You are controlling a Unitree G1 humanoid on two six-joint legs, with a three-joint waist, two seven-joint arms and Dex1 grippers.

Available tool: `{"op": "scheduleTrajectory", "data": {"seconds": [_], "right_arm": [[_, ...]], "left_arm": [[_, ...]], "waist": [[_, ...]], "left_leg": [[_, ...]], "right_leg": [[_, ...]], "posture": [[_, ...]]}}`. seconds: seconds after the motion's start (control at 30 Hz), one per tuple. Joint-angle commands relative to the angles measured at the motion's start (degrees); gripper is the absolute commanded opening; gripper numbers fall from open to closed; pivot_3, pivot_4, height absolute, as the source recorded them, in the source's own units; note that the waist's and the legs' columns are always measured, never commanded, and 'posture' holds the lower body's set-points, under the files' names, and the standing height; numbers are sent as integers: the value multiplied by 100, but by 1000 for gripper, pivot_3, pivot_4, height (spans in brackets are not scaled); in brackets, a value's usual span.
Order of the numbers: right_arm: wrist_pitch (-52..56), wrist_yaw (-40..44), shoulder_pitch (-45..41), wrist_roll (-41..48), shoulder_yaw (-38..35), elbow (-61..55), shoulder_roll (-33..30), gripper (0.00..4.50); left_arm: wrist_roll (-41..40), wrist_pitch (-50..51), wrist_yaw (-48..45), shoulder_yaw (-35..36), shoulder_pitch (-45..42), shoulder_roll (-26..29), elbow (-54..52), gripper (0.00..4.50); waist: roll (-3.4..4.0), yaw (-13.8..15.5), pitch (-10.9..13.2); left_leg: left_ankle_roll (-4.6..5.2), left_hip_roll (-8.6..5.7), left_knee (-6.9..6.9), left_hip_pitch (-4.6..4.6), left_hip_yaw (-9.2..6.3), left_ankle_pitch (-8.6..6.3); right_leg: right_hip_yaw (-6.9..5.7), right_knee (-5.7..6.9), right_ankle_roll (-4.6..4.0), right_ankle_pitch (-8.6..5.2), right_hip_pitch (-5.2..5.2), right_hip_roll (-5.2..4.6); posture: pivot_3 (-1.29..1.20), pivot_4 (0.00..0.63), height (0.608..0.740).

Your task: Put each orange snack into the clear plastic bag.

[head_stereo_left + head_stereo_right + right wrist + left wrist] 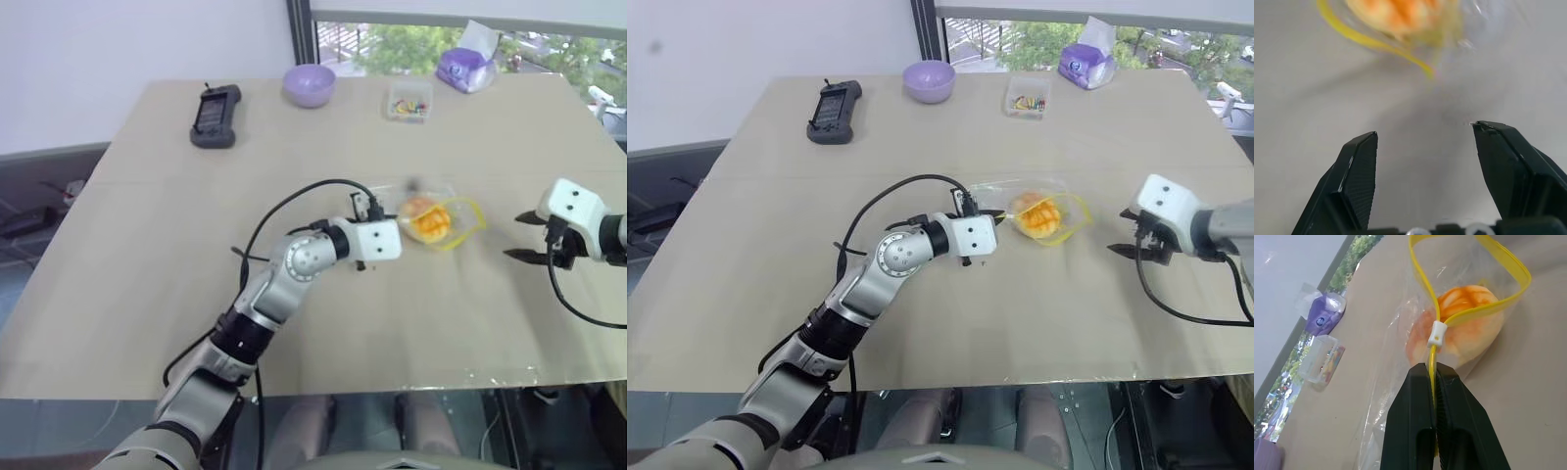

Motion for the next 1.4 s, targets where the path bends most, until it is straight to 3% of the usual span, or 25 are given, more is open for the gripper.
{"op": "scheduleTrajectory", "data": {"seconds": [0.03, 0.3, 0.53, 0.8, 1.13, 1.4], "right_arm": [[-462, -492, -234, -547, 272, -33, 350, 3356], [-757, -984, -760, -1064, 425, 150, 919, 3356], [-864, -905, -818, -1077, 416, 270, 975, 93], [-1076, -854, -796, -1199, 422, 491, 884, 32], [-1744, -1333, -1953, -1399, 53, 1297, 663, 32], [-1178, -860, -1532, -1079, 109, 468, 636, 32]], "left_arm": [[-36, -63, 5, 43, -59, -18, -121, 0], [-34, 13, -3, 42, -13, -54, -201, 0], [-23, 54, 12, 44, 30, -57, -243, 0], [-13, 35, 59, 128, 0, 21, -204, 0], [-548, 211, 1047, 1243, -1112, -333, 395, 0], [-480, 81, 636, 699, -499, -170, 379, 0]], "waist": [[0, 1, 0], [0, 39, 0], [0, 25, 0], [0, 22, 0], [-1, 17, 1], [0, 10, 1]], "left_leg": [[0, 1, 0, 0, 1, 0], [0, -1, 5, -5, -6, 0], [0, -2, 4, -5, -6, 0], [0, -2, 4, -5, -5, 0], [-1, -2, 3, -5, -6, 0], [-1, -3, -6, -9, -4, 0]], "right_leg": [[1, 0, 0, 0, 0, 0], [-3, 0, 0, 0, 0, -3], [-2, -1, 0, 0, 0, -3], [-2, 0, 0, 0, 0, -2], [-4, -5, 0, 0, 1, -3], [-3, -20, -1, 0, -1, -3]], "posture": [[0, 150, 740], [0, 150, 740], [0, 150, 740], [0, 150, 740], [0, 150, 740], [0, 150, 740]]}}
